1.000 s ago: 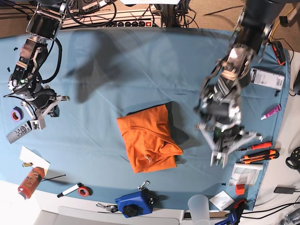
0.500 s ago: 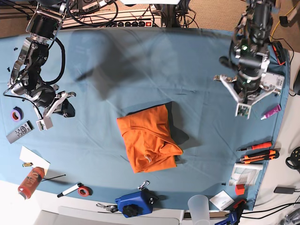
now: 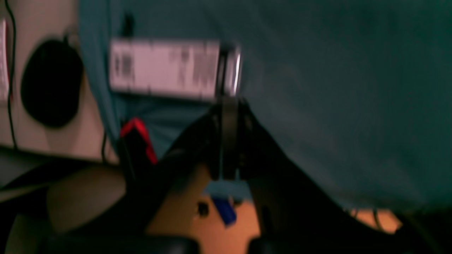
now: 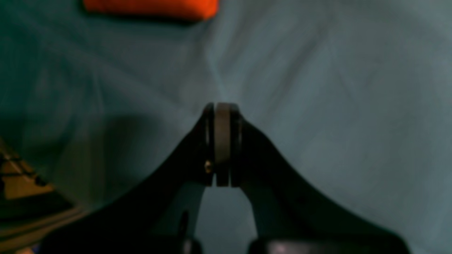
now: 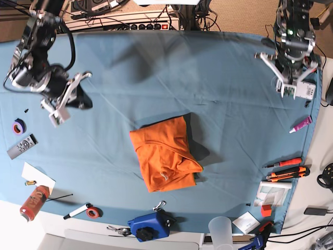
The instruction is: Layout the t-shirt on the table in an organized manner, then fold the t-shirt properly
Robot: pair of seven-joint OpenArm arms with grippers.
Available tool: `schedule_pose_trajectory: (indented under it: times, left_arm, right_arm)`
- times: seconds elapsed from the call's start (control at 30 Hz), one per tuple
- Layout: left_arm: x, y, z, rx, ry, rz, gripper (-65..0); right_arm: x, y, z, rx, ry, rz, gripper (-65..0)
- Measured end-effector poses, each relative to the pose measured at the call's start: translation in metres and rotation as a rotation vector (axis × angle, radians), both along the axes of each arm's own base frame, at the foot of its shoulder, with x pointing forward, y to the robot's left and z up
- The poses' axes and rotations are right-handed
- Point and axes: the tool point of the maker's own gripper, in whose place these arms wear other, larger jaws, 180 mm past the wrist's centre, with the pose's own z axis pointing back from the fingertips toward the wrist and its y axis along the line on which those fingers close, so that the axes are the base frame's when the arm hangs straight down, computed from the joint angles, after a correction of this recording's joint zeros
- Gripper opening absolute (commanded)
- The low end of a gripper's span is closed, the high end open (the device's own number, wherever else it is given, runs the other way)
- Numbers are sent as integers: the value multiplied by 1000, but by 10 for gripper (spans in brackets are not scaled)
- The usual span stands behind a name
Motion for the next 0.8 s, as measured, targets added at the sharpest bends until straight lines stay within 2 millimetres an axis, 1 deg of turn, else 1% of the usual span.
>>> schedule_pose_trajectory:
  times: [0.13, 0.33, 0.47, 0.6, 0.8]
  left_arm:
    - [-32, 0, -15, 1, 93, 0, -650]
    - [-65, -1, -26, 0, 175, -4, -650]
    - [-90, -1, -33, -1, 243, -3, -650]
    - [-119, 0, -40, 1, 322, 0, -650]
    - [-154, 2, -44, 14, 412, -3, -650]
  right_arm:
    - [-34, 0, -22, -26, 95, 5, -650]
    - [-78, 1, -46, -31, 220, 9, -650]
    - [-113, 0, -63, -35, 322, 9, -650]
    - [-145, 0, -74, -40, 411, 12, -650]
    - [-196, -4, -87, -63, 550, 16, -650]
